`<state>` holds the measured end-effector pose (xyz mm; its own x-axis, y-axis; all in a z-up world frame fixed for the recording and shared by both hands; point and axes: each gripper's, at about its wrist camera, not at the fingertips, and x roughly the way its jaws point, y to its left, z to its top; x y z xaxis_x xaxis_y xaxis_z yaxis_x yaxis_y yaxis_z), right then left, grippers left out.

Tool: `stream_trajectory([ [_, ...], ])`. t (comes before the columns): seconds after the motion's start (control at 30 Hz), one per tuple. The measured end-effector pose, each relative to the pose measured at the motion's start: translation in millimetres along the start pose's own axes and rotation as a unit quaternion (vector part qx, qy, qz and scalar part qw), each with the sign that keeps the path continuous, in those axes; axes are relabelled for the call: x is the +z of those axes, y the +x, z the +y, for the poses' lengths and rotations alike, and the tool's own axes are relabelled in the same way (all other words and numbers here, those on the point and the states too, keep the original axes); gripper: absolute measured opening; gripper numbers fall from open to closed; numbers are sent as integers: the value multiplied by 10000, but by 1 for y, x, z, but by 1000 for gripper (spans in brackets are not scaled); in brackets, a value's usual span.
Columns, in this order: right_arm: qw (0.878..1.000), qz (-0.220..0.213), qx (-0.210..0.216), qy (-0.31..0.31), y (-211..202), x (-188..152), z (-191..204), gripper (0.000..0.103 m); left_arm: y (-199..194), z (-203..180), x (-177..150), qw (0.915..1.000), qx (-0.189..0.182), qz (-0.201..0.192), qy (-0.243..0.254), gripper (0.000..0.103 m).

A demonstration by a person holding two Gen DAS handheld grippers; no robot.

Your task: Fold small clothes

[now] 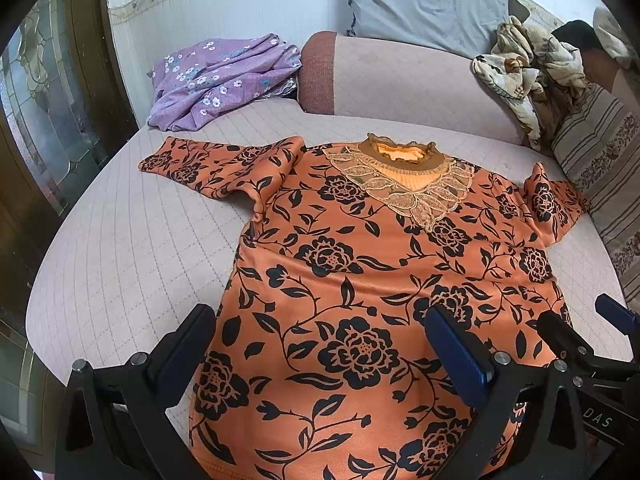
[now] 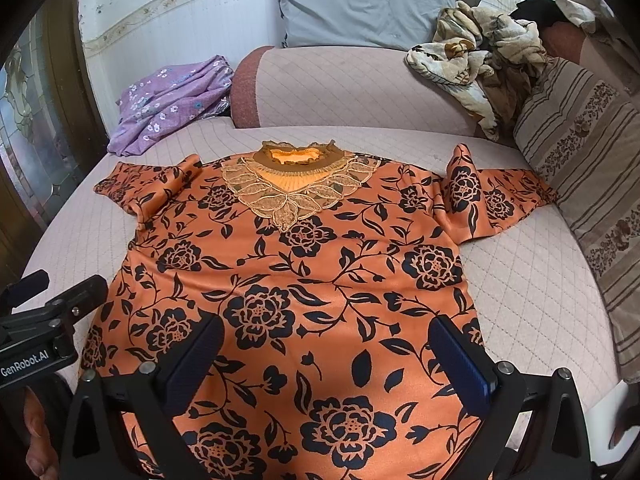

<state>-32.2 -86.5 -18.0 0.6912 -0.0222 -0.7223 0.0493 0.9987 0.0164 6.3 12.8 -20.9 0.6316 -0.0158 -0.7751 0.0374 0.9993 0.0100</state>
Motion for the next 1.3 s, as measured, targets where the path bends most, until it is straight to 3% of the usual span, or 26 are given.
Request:
stream_trajectory([
  [1.3, 10000, -25, 2, -19, -1, 1, 0, 103, -1, 1, 2, 10000, 25, -36, -4, 103],
])
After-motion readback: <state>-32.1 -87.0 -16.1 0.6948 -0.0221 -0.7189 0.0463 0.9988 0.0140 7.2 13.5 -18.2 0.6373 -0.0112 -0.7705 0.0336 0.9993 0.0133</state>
